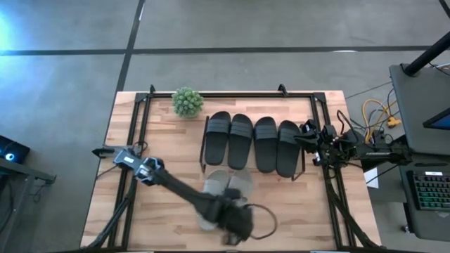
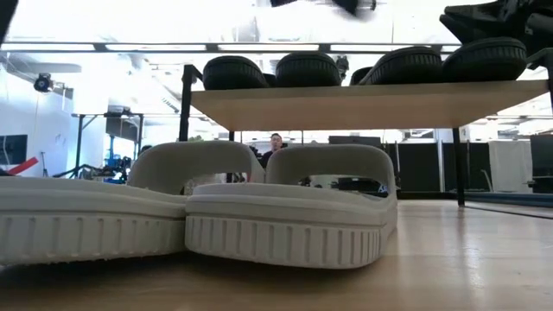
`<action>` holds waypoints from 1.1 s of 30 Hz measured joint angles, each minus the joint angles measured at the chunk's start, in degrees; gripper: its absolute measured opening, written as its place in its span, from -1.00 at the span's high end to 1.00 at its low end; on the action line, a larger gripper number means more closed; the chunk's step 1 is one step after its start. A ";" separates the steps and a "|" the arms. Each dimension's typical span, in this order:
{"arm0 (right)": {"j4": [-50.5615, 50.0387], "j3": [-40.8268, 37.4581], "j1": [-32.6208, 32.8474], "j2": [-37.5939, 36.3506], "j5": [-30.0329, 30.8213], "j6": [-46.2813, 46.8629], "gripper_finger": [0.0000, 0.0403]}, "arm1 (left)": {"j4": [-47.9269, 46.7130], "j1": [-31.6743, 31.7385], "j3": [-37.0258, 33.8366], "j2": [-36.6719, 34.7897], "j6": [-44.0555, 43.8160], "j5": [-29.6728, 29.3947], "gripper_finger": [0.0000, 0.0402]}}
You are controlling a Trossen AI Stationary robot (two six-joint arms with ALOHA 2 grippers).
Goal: Pick and place slides into the shelf
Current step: Adjust the gray slipper below the shelf
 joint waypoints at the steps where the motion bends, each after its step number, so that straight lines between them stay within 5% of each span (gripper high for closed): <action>1: -0.02 0.00 0.01 0.00 0.00 0.00 0.81 | -3.82 -1.07 -0.16 -0.31 -3.73 2.56 1.00; 6: 0.03 0.00 0.00 0.07 0.00 0.00 0.81 | -15.94 -6.67 -0.39 -0.66 -23.45 8.30 1.00; 13: 0.05 0.02 0.00 0.07 0.01 0.00 0.81 | -7.73 -12.95 -3.29 -0.62 -49.67 7.67 1.00; 20: 0.05 0.01 0.01 0.07 0.00 0.00 0.81 | -5.19 -15.02 -7.49 -0.55 -72.63 0.82 1.00; 33: 0.05 0.01 0.01 0.11 0.00 0.00 0.81 | 1.38 -13.59 -20.11 -0.55 -89.49 1.80 1.00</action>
